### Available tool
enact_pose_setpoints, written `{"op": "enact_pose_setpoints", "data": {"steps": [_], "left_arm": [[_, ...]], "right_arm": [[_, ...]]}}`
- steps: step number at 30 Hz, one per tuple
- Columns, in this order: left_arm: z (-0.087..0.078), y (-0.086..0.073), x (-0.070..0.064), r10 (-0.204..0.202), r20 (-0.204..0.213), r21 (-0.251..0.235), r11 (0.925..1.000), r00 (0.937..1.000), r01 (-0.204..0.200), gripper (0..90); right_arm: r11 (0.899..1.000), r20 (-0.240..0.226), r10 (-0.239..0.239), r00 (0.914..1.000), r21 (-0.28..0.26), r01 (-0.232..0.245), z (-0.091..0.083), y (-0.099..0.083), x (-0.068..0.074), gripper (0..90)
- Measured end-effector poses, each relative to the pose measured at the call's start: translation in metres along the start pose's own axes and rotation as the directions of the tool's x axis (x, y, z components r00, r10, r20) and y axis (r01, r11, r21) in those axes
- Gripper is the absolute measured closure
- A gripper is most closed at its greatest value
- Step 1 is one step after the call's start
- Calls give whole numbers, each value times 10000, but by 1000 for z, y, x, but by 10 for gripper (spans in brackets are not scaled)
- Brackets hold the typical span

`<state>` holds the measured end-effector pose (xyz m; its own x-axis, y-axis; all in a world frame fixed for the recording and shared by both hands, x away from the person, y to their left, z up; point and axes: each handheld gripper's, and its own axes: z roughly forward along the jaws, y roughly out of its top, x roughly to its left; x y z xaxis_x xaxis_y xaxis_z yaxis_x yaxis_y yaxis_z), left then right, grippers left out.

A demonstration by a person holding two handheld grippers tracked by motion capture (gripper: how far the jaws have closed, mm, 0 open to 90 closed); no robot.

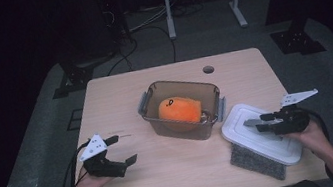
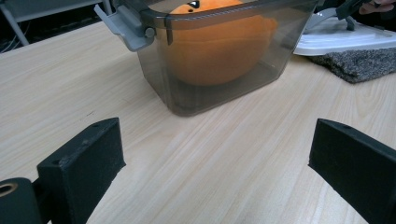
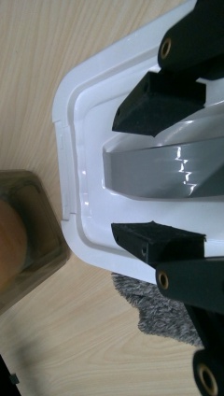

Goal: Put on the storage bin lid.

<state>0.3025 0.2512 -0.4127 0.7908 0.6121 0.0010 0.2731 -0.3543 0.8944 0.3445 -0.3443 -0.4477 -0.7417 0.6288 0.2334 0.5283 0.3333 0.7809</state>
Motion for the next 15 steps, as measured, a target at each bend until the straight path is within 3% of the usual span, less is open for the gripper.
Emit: {"op": "enact_pose_setpoints", "data": {"steps": [15], "left_arm": [[0,0,0,-51,50,-50,10000,10000,51,24]], "right_arm": [[9995,234,-303,9993,-107,306,0,-4,2,566]]}}
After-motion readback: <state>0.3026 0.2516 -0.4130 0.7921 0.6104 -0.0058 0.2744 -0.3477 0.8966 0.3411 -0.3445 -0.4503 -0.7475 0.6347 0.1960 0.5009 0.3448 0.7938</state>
